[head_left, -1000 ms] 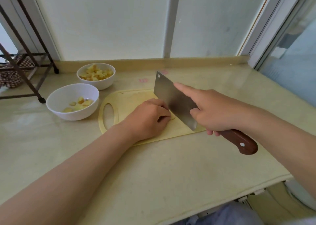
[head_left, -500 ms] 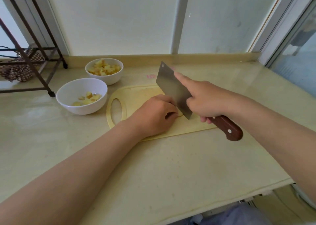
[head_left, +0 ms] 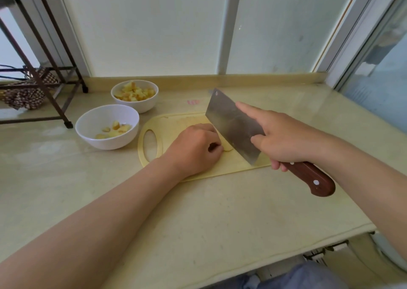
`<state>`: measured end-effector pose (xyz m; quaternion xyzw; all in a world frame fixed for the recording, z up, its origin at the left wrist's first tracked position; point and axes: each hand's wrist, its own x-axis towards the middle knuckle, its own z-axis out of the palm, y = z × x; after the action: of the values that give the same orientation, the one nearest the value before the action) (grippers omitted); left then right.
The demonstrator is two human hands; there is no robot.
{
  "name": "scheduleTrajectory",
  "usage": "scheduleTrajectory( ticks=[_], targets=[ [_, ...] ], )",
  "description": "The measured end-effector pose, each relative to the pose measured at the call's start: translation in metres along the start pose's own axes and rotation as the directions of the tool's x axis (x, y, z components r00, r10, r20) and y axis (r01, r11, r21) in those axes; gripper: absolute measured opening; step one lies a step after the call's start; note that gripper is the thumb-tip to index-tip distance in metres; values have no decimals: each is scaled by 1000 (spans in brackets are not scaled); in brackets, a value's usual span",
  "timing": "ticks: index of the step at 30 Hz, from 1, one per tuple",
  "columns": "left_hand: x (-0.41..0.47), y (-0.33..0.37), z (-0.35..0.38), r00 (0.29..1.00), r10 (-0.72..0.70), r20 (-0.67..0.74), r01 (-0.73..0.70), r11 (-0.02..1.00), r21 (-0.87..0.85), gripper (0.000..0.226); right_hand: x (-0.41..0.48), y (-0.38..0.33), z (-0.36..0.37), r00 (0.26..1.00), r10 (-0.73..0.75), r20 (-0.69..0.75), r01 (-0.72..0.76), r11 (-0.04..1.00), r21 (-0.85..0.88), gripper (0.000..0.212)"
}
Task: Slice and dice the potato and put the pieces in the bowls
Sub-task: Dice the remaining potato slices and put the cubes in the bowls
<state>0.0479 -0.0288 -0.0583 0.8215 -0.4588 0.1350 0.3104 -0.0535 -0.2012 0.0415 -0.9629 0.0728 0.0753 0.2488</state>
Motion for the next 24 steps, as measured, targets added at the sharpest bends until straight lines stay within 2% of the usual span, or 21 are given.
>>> scheduleTrajectory(
  ticks=[14,24],
  targets=[
    [0,-1,0,1000,7,-5,-7,1000,-27,13,-7,-9,-2,997,28,78,-24,998,-55,84],
    [-1,-2,-2,1000,6,-1,-6,1000,8,16,38,-22,12,999,38,15,-38,999,2,96]
  ],
)
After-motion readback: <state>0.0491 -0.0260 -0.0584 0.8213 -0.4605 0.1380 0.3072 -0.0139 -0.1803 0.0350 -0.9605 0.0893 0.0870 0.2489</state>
